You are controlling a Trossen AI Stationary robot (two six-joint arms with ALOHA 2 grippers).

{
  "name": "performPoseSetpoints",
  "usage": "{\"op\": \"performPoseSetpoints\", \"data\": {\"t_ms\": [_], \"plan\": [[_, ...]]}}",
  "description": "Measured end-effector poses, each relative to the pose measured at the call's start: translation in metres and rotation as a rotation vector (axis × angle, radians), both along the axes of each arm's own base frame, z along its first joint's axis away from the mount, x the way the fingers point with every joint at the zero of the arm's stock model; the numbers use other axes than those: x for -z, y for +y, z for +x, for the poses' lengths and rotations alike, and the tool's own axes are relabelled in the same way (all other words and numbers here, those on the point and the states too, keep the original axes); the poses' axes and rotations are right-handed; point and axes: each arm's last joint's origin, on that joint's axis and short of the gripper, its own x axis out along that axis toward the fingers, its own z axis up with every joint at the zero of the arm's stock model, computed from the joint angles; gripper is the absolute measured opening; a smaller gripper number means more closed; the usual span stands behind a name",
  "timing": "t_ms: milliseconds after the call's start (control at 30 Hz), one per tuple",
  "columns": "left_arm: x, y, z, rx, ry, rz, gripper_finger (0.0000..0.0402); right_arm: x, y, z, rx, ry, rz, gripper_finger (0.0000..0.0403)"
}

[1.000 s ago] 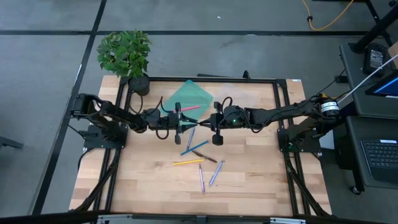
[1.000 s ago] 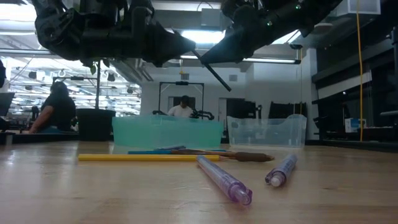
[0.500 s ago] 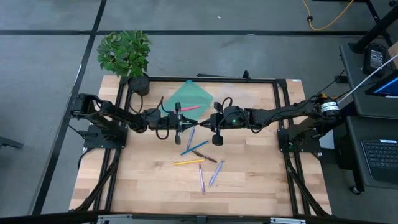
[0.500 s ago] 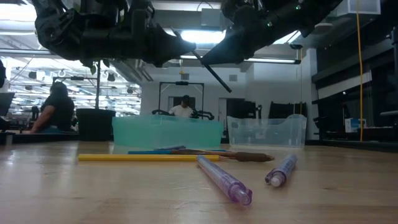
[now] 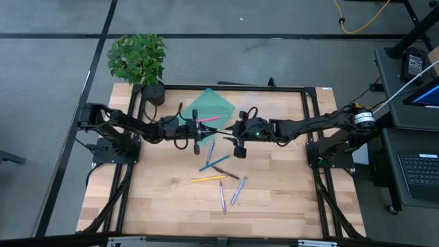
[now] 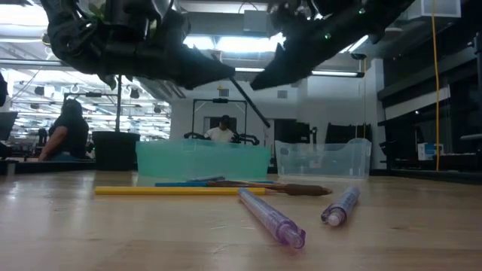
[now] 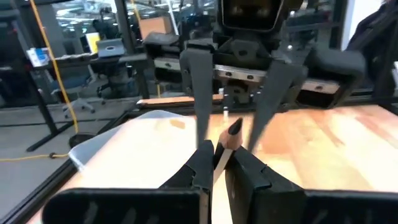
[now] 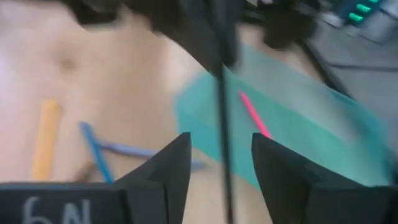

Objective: Sort pens & pencils
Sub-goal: Put the black pencil into the blue bin

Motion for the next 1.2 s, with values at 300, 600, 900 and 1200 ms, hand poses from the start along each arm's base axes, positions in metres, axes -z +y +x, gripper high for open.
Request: {"op": "performPoseSetpoints", "data": {"t_ms": [300, 600, 900, 1200], "plan": [[-0.018, 0.015, -0.014, -0.073, 0.020, 0.025, 0.0016, 0.000, -0.005, -0.016, 0.174, 0.131, -0.097, 0.0161], [-0.025, 0.026, -0.027, -0.204, 0.088, 0.055, 0.0016, 0.009, -0.006, -0.024, 0.234, 0.243, -0.086, 0.0153], [-0.023, 0.032, -0.029, -0.278, 0.110, 0.047, 0.0016, 0.012, -0.007, -0.028, 0.287, 0.274, -0.088, 0.0153], [-0.017, 0.039, -0.030, -0.356, 0.213, -0.005, 0.0016, 0.012, -0.008, -0.029, 0.318, 0.283, -0.112, 0.0153]]}}
